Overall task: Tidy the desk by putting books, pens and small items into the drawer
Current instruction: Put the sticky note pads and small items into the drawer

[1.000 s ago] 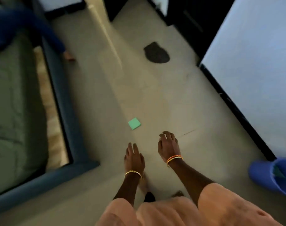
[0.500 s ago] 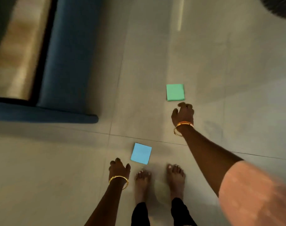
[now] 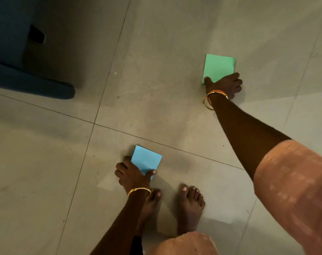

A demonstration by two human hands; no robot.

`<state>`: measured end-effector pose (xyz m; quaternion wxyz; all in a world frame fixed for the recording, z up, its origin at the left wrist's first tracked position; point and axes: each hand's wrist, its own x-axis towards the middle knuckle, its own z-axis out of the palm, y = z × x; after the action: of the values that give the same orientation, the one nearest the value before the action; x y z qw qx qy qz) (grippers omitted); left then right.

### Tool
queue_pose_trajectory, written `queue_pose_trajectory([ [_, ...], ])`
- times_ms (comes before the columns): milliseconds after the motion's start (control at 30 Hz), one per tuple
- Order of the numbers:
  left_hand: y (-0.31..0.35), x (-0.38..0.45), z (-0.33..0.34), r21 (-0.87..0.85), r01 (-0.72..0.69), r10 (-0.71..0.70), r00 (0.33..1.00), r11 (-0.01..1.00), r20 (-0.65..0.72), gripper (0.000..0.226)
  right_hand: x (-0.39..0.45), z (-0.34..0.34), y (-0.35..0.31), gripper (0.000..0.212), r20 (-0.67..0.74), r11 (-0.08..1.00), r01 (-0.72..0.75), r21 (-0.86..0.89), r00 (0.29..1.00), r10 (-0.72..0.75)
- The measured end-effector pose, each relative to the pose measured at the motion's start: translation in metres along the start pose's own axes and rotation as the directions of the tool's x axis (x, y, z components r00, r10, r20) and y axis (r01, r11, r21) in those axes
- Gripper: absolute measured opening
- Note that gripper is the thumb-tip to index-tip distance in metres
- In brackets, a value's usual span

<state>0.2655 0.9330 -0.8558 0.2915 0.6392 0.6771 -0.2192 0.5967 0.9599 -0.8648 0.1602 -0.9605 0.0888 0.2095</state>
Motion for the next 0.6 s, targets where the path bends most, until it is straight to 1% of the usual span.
queue_pose_trajectory([
  [33,-0.001,0.002,-0.002,-0.014,-0.004,0.004,1.000,1.000,0.014,0.101,0.001,0.001,-0.002,0.092,0.004,1.000,-0.021,-0.012,1.000,0.021],
  [100,0.000,0.007,-0.008,-0.051,0.005,-0.001,0.998,0.999,0.068,0.095,0.004,-0.002,-0.006,0.091,0.046,0.994,-0.104,0.035,0.994,0.102],
  [167,0.004,0.013,-0.015,-0.091,0.042,-0.030,0.992,0.995,0.126,0.087,0.007,-0.005,-0.004,0.086,0.140,0.964,-0.200,0.175,0.974,0.177],
  [200,0.006,0.016,-0.016,-0.101,0.055,-0.039,0.988,0.993,0.147,0.082,0.008,-0.003,-0.001,0.079,0.179,0.935,-0.228,0.270,0.966,0.184],
  [300,0.012,0.020,-0.022,-0.092,0.023,-0.003,0.978,0.996,0.209,0.059,-0.001,-0.007,0.009,0.051,0.246,0.813,-0.286,0.508,0.952,0.182],
  [333,0.014,0.018,-0.027,-0.121,0.011,0.017,0.972,0.993,0.234,0.052,-0.007,-0.012,0.015,0.042,0.280,0.755,-0.304,0.581,0.946,0.165],
  [400,0.019,0.010,-0.042,-0.219,0.023,0.043,0.955,0.975,0.293,0.038,-0.027,-0.023,0.024,0.027,0.380,0.594,-0.374,0.712,0.917,0.122],
  [433,0.023,0.005,-0.051,-0.256,0.028,0.054,0.949,0.966,0.311,0.035,-0.042,-0.031,0.028,0.027,0.430,0.536,-0.413,0.736,0.897,0.102],
  [533,0.037,-0.024,-0.083,-0.326,0.036,0.074,0.946,0.945,0.317,0.034,-0.088,-0.064,0.044,0.036,0.544,0.504,-0.513,0.695,0.834,0.098],
  [600,0.049,-0.048,-0.111,-0.332,0.044,0.075,0.939,0.942,0.335,0.031,-0.123,-0.098,0.054,0.038,0.606,0.457,-0.591,0.665,0.784,0.133],
])
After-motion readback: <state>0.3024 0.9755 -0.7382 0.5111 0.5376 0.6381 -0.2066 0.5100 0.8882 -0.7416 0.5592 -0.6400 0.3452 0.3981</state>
